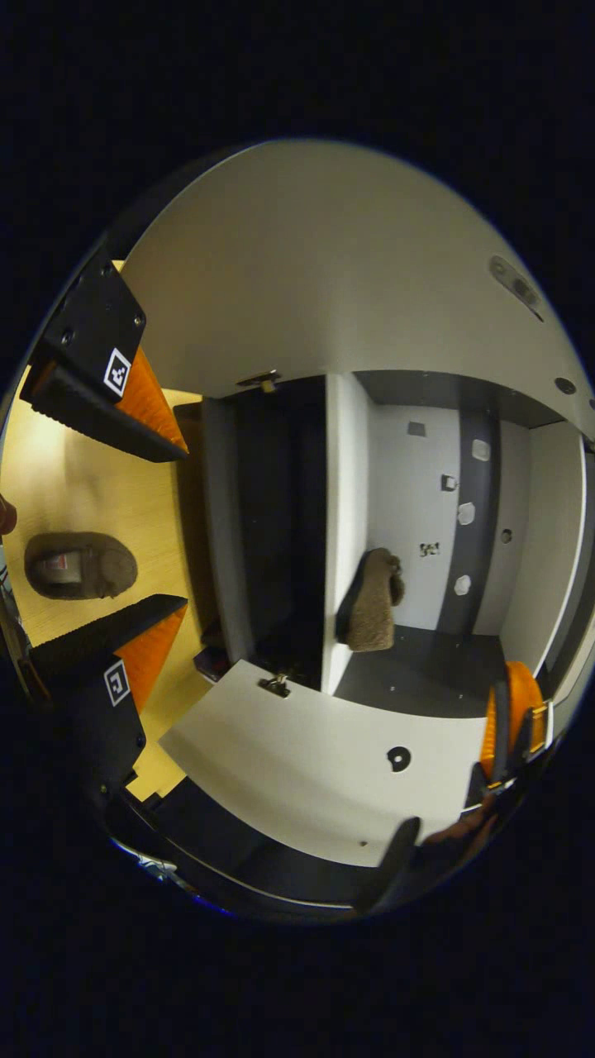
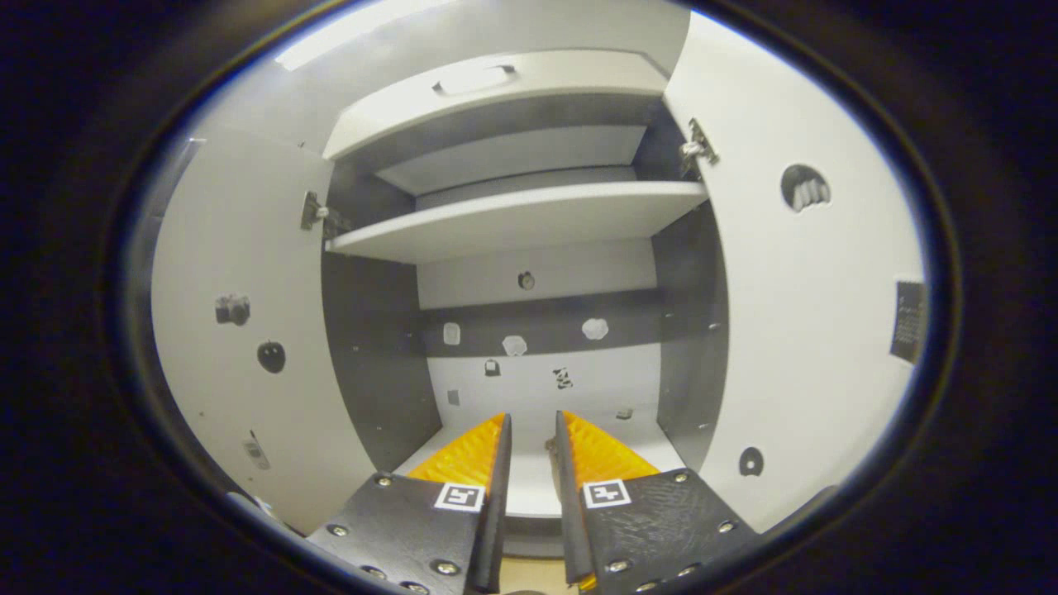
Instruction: Grab one shoe with the right hand and put it into the shoe cabinet, grab the other shoe with the left hand and put it into the shoe cabinet; then close the right door with the right hand and the left door with the left hand.
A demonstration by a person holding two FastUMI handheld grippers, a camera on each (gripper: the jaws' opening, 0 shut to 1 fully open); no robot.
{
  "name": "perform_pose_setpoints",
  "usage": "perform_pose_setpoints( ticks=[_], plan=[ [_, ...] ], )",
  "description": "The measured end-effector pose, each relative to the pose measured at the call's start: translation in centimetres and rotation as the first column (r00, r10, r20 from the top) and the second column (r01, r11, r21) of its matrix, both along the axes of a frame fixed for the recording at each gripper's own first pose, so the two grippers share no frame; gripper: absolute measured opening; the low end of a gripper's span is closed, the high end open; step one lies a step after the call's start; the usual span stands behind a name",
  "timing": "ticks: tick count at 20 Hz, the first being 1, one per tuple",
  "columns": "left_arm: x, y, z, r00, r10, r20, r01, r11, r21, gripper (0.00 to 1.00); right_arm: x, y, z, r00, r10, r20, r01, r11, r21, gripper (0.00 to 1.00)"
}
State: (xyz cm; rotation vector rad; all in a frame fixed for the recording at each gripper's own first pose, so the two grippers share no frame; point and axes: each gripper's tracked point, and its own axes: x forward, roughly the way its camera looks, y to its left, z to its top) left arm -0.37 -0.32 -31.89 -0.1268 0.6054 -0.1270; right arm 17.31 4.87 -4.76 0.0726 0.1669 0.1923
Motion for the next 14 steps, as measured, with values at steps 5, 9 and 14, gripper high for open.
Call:
perform_pose_setpoints(
  ticks=[5, 9, 14],
  plan=[
    [-3.6, -1.8, -7.1, 0.985, -0.116, -0.124, 0.114, 0.993, -0.019, 0.99, -3.1, -2.8, 4.2, 0.996, -0.046, 0.074, 0.046, 0.999, 0.001, 0.29],
    [-6.1, -2.7, -11.5, 0.962, -0.187, -0.201, 0.187, 0.982, -0.018, 0.99, -4.7, -3.9, 5.7, 0.993, -0.066, 0.100, 0.065, 0.998, 0.016, 0.29],
    [-6.7, -3.0, -17.0, 0.937, -0.194, -0.289, 0.201, 0.980, -0.006, 1.00, -6.4, -4.7, 6.3, 0.993, -0.070, 0.096, 0.070, 0.998, 0.007, 0.32]
  ],
)
